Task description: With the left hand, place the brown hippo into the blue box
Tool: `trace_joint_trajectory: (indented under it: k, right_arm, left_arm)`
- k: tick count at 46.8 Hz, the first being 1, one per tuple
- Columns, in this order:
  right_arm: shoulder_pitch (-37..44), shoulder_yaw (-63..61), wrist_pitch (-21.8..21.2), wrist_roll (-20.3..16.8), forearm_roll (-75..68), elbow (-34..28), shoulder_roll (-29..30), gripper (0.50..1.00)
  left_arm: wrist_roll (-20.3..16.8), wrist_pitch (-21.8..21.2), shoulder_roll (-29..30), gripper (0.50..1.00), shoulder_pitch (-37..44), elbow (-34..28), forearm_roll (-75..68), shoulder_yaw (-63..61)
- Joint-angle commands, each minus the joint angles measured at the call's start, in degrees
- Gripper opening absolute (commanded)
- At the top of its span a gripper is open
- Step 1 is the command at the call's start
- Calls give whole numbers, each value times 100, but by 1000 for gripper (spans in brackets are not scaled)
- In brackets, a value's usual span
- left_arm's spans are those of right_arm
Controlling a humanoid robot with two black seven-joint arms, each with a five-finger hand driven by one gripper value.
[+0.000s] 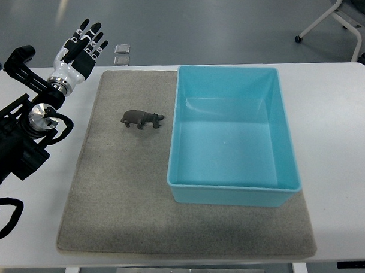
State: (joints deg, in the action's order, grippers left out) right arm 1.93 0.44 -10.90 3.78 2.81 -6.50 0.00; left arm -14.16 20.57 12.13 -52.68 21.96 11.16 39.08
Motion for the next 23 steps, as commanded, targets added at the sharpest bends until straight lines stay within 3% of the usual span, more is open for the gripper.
trace_joint_trajectory:
  k: [1,23]
  right_arm:
    - [0,0,0,0,0,0,0,936]
    - [0,0,0,0,0,0,0,936]
  left_arm:
    - [1,-35,0,996,-5,-7,1,-6]
    - [1,-124,88,996,-5,19,-61,-23]
